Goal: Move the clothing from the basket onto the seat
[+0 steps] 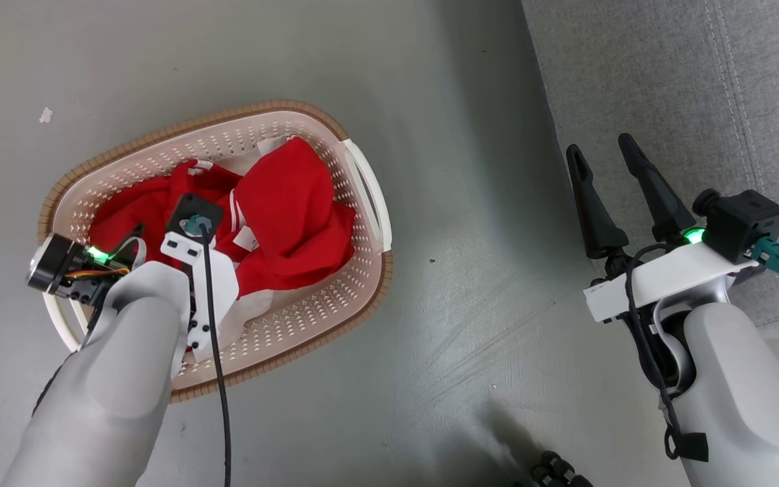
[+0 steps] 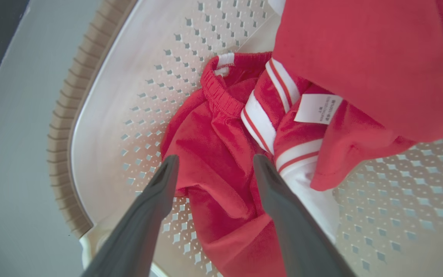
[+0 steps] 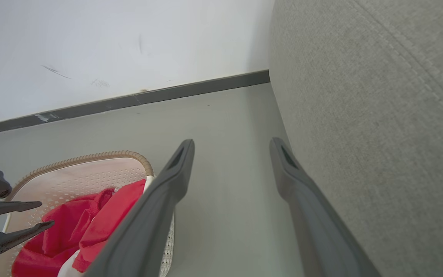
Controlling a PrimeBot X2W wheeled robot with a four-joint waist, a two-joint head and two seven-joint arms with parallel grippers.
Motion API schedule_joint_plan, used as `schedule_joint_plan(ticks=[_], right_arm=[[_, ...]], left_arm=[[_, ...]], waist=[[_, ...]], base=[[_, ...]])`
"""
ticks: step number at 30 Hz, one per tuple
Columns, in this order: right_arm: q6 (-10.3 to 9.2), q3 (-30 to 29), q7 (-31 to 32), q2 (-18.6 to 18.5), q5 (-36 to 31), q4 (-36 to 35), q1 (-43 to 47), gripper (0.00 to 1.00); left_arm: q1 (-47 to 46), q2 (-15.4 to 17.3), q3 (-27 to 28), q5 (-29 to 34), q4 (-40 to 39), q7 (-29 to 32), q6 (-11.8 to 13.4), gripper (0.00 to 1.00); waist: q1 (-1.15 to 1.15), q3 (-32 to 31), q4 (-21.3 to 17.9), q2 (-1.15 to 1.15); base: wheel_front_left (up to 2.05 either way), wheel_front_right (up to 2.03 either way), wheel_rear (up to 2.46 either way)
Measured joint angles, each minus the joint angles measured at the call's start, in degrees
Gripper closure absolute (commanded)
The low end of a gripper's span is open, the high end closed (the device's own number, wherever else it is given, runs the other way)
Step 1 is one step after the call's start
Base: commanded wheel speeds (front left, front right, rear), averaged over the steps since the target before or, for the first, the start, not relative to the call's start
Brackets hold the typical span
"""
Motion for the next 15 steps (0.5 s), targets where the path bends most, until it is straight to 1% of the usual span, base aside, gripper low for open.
schedule_joint_plan(ticks=[9,13,15], right_arm=[[0.00,0.4,0.0,0.0,1.1,0.0,0.0,0.00],[0.00,0.5,0.0,0.0,1.6,-0.1,-0.1,0.00],[0.00,0.6,0.0,0.0,1.6,-0.1,-0.2,0.00]], left_arm=[[-1.8,0.7,-0.9,1.6,1.1,2.0,0.8,0.00],[-2.5,1.3,-1.8,3.2,1.9,2.5,0.8,0.00],[-3.0,1.8,-2.0,3.8,2.1,2.5,1.2,0.00]], waist=[[0.00,1.4,-0.1,0.00],[0.00,2.2,-0.3,0.00],[0.00,2.7,-0.3,0.00]], base=[[0.00,0.00,0.00],[0.00,0.00,0.00],[0.00,0.00,0.00]])
